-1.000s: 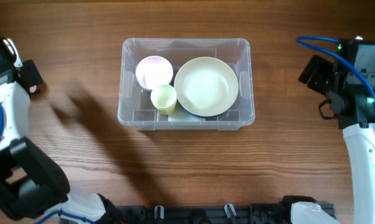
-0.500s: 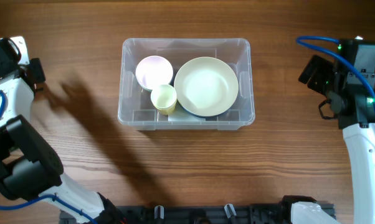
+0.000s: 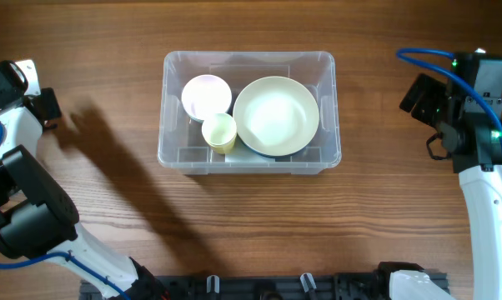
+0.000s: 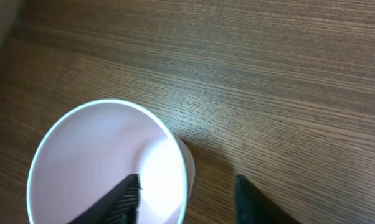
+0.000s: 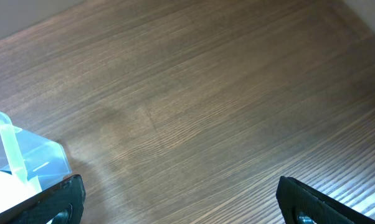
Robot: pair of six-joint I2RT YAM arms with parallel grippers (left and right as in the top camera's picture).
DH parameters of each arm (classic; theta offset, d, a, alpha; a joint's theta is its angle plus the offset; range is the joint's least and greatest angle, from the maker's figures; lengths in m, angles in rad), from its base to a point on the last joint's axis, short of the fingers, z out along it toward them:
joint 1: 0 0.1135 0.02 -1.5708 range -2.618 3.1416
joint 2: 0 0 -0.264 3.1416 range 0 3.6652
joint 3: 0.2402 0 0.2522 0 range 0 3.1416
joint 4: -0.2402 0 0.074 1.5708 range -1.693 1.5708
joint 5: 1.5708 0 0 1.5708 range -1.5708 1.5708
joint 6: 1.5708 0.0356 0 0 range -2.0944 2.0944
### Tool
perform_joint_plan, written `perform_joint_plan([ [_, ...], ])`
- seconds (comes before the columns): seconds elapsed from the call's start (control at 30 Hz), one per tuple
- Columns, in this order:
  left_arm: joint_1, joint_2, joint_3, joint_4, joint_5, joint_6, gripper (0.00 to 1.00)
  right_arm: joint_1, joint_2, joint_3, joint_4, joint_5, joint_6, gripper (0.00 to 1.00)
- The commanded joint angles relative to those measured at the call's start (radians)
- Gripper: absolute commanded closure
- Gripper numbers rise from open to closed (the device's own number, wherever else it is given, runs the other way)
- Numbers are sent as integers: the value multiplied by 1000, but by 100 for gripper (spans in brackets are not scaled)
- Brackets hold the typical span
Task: Pack container
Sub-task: 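Carry the pink cup right and nest it into the green cup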
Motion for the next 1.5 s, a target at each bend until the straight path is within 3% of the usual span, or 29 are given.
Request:
perform_joint_plan([
  [0.0, 5, 9, 17, -13, 26, 18, 54, 0, -2, 12, 3, 20, 11, 0],
  [0.33, 5, 9, 17, -15, 26, 18, 66, 0, -2, 12, 3, 21, 12, 0],
  [0.47, 6, 9, 17, -15, 25, 18, 76, 0, -2, 12, 3, 20, 12, 0],
  [0.67, 5, 9, 17, -15, 22, 18, 78, 0, -2, 12, 3, 20, 12, 0],
  [0.93, 5, 9, 17, -15, -5, 18, 96, 0, -2, 12, 3, 21, 12, 0],
  [1.23, -11, -2, 17, -19, -4, 3, 96, 0, -2, 12, 3, 21, 12, 0],
  [1.47, -108, -142, 17, -83, -5, -43, 96, 0, -2, 12, 3, 21, 11, 0],
])
